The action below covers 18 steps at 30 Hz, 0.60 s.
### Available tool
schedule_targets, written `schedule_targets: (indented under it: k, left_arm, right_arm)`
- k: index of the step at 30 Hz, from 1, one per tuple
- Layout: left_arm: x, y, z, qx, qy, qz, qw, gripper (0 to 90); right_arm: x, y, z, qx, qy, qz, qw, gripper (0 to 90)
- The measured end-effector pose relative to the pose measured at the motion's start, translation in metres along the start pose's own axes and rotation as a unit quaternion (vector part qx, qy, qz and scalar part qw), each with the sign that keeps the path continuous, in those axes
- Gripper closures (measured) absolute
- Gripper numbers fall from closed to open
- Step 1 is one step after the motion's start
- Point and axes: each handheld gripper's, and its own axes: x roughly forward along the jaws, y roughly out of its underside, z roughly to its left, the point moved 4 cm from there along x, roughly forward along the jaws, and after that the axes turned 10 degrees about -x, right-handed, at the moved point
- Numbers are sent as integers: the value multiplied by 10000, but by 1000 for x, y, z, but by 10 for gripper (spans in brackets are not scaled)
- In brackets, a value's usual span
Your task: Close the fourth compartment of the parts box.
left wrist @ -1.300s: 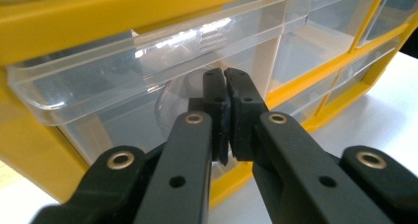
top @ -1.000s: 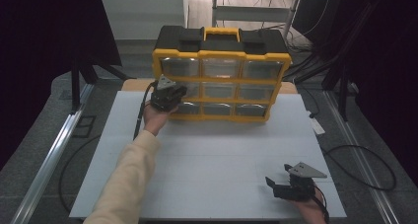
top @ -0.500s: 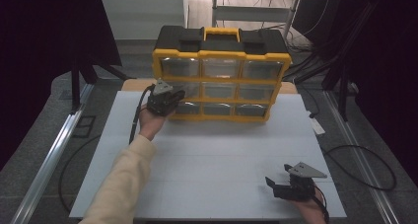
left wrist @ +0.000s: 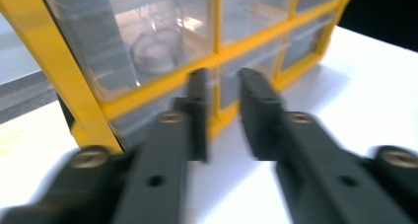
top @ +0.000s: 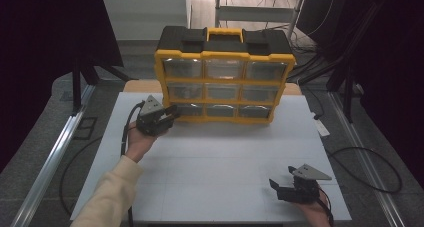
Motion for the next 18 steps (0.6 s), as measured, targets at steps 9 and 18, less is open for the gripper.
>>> schedule_targets:
  k: [9,18]
  left_arm:
    - [-28,29,-19,29,135,21,9999,351]
    - [-46,62,-23,125,226,190,9995,249]
  right_arm:
    - [1,0,-1,16,14,-12,10000,140]
    - [2,-1,-2,-15,7,-38,10000,139]
